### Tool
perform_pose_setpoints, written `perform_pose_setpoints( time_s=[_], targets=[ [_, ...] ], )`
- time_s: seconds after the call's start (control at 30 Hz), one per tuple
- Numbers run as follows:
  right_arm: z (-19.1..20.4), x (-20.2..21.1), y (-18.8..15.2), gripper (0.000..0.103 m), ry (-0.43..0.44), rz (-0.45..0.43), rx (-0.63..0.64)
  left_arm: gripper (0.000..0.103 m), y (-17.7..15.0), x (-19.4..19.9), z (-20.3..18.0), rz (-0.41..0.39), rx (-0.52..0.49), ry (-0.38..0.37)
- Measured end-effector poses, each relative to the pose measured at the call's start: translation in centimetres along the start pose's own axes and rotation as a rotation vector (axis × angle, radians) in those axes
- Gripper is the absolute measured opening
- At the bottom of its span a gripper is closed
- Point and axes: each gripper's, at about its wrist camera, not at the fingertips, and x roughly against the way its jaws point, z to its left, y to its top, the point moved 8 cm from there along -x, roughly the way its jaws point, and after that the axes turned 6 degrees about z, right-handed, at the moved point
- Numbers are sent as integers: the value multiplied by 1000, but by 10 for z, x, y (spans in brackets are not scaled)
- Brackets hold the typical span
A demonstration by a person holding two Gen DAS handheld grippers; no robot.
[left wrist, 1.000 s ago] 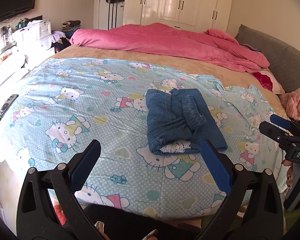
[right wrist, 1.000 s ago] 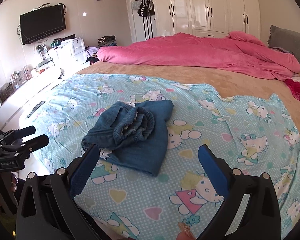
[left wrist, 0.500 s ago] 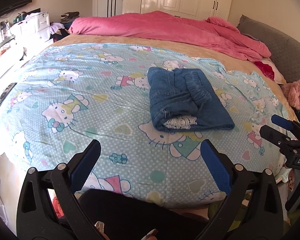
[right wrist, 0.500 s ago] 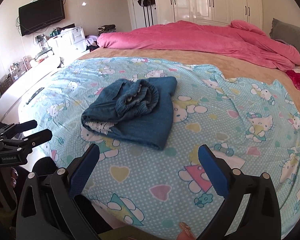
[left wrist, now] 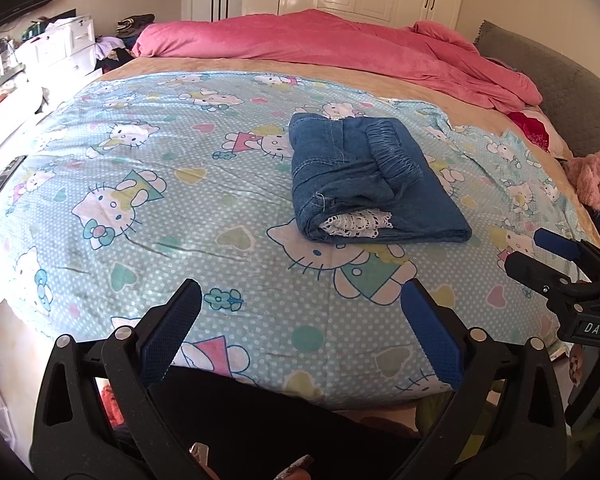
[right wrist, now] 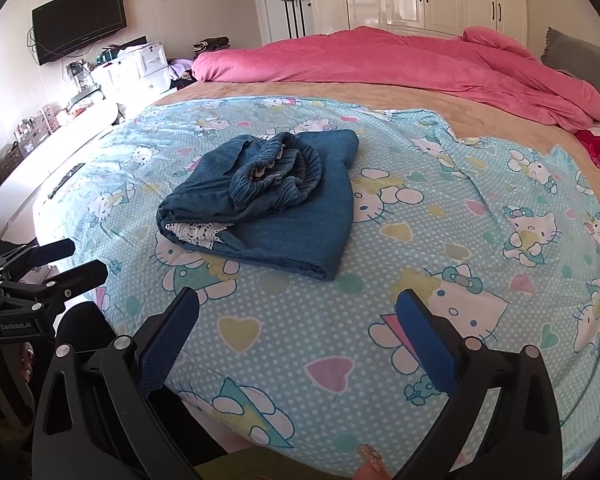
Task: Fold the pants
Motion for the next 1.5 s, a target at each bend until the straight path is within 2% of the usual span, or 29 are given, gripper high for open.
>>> perform_pose_setpoints(
  time_s=[0.57,1.5],
  targets=[
    [-2,1,1,99,-9,-4,-4,94,1,1,7,3,19,22],
    [-4,1,0,99,-16,2,-7,94,1,0,8,8,20,15]
  ],
)
